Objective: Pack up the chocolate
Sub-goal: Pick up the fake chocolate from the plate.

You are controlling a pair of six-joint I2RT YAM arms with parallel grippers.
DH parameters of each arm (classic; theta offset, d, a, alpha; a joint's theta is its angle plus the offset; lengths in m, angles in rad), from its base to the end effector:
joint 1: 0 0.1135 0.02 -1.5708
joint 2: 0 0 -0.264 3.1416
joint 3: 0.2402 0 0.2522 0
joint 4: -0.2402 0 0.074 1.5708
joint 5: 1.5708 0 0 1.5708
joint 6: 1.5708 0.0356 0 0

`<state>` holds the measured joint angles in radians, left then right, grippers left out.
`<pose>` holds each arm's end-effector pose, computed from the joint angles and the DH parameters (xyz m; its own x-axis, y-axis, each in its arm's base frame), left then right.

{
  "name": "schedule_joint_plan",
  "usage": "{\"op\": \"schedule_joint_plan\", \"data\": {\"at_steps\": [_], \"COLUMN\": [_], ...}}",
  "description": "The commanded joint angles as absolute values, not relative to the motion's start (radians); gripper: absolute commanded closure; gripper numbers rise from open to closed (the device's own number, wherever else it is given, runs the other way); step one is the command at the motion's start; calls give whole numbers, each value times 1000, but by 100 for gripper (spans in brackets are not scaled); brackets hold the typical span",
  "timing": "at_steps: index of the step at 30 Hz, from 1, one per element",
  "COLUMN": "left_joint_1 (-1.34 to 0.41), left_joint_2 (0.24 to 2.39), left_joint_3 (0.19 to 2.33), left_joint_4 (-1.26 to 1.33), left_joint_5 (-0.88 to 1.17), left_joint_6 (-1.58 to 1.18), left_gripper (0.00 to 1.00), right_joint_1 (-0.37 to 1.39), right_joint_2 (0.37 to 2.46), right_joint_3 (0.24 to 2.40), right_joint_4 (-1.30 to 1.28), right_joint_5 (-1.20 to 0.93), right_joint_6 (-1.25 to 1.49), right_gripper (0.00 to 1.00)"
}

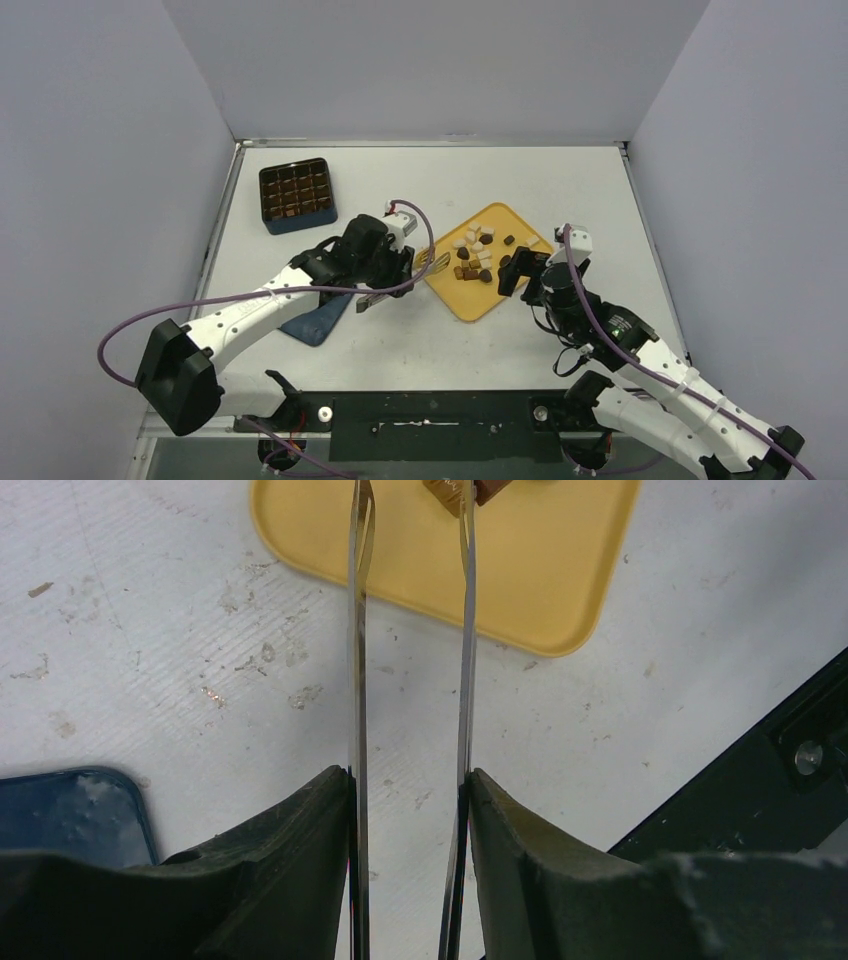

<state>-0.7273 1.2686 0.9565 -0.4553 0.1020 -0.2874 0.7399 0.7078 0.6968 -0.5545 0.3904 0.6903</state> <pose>0.2006 -0.1834 0.2715 -0.7003 0.2458 -0.6702 0.5398 0.7967 -0.2718 0.1238 0.0947 0.2852 -0.5510 0.2943 -0.7809 -0.0458 0.9237 0.3804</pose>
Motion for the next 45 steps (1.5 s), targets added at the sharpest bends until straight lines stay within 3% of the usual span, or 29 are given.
{"op": "schedule_joint_plan", "data": {"at_steps": [1,15,31,45], "left_joint_1": [-738,-894,-910,-951], "left_joint_2": [1315,1424,1518,1557], "left_joint_3": [963,980,981,1080], "left_joint_4": [-345,-260,-176,-343], "left_joint_5": [111,-96,-37,-62], "left_joint_6": [-282,-195,-135,-109], "left_gripper": [58,57,55,54], "right_joint_1": [738,738,738,738], "right_joint_2": [667,644,619,581], "right_joint_3": [763,797,817,820], "right_joint_4": [-517,-519,-561,-584], "right_joint_5": [362,329,337,345], "right_joint_6": [661,637,649,666], "right_gripper": [0,0,0,0]}}
